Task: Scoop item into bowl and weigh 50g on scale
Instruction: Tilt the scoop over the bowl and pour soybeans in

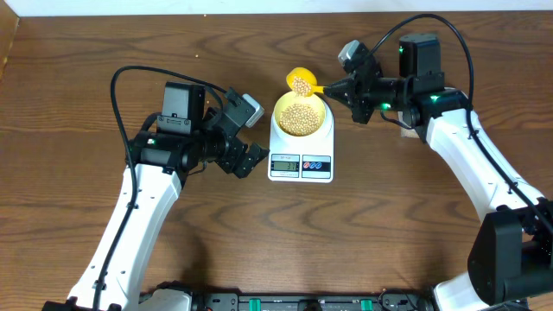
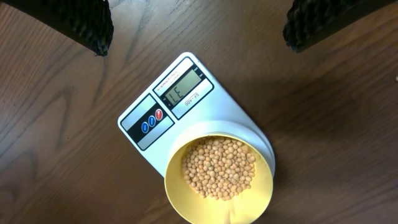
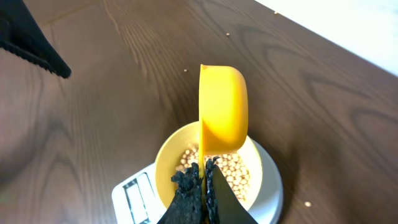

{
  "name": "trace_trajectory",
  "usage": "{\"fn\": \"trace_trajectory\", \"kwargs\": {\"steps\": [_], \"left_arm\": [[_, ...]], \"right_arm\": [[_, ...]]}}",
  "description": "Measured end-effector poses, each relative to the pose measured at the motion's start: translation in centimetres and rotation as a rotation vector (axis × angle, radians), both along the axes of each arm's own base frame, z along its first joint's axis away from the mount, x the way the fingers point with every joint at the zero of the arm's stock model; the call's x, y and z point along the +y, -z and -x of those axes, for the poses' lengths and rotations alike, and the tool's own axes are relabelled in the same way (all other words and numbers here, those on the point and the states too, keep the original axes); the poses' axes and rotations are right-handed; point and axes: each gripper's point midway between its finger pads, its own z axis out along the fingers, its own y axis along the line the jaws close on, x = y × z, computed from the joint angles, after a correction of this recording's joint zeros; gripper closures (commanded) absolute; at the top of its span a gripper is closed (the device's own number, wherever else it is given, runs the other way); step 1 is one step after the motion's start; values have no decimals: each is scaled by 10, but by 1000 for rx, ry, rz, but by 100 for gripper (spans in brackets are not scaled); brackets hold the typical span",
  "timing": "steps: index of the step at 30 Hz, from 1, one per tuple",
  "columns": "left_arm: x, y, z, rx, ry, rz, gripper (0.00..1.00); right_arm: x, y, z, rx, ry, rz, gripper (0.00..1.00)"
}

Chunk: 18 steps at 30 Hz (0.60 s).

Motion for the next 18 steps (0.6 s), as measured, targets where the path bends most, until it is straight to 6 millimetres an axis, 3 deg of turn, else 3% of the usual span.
{"fn": "trace_trajectory", "kwargs": {"steps": [18], "left_arm": [[0,0,0,0,0,0,10]], "right_arm": [[0,6,2,-81,-50,49,99]]}}
